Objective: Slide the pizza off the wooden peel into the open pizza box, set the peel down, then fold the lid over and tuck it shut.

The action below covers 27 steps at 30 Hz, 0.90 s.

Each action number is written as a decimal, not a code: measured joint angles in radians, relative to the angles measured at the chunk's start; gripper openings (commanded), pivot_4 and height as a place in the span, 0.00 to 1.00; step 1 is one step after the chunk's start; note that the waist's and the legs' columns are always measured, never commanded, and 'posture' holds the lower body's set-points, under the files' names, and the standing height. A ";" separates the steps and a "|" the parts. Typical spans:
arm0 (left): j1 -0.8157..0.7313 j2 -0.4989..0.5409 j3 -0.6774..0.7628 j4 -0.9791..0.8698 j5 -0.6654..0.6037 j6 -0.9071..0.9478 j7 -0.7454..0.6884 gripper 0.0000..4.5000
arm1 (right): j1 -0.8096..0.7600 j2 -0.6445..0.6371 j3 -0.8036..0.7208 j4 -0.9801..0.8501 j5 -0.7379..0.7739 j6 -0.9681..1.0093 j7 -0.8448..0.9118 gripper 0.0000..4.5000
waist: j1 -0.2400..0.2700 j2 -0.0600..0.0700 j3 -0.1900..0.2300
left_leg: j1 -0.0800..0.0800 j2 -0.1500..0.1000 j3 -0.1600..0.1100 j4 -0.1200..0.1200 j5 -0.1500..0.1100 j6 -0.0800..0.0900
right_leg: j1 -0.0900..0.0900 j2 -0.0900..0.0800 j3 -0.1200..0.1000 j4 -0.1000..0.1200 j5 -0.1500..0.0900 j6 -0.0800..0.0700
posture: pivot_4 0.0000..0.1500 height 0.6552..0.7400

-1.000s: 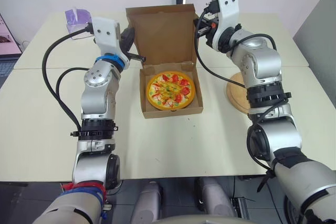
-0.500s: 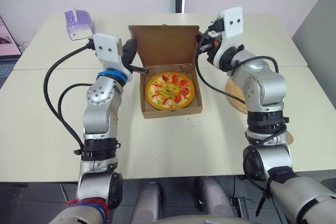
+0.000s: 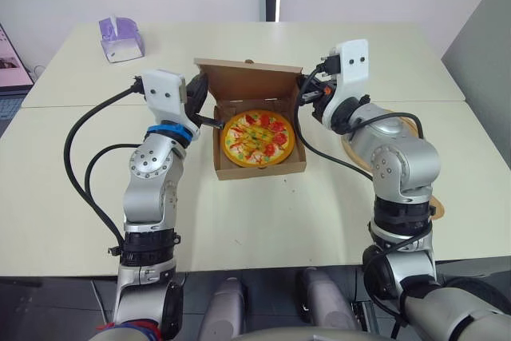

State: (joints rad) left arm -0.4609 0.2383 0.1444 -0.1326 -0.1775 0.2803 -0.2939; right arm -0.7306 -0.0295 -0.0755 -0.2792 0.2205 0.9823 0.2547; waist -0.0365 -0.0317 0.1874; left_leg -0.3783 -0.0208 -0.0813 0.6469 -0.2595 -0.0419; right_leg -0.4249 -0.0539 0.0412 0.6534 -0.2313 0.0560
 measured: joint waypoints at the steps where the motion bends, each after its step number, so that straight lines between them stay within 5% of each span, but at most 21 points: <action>1: 0.007 0.001 -0.002 -0.010 0.000 0.004 0.000 0.01 | 0.005 0.001 0.001 -0.006 0.000 0.004 0.000 0.00 | 0.000 0.000 0.000 | 0.000 0.000 0.000 0.000 0.000 0.000 | 0.000 0.000 0.000 0.000 0.000 0.000 | 1.00 1.00; 27: 0.274 -0.005 -0.040 -0.173 0.105 -0.096 0.096 0.01 | 0.220 0.011 0.100 -0.151 0.058 0.001 0.001 0.00 | -0.007 0.000 0.000 | 0.001 0.001 0.000 -0.001 0.000 0.000 | 0.002 0.001 -0.001 -0.003 0.000 0.000 | 1.00 1.00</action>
State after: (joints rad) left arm -0.1870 0.2337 0.1043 -0.3058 -0.0722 0.1840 -0.1981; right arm -0.5103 -0.0189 0.0246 -0.4298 0.2789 0.9836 0.2553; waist -0.0436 -0.0316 0.1872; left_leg -0.3777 -0.0194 -0.0815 0.6462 -0.2595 -0.0418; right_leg -0.4232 -0.0527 0.0406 0.6502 -0.2314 0.0559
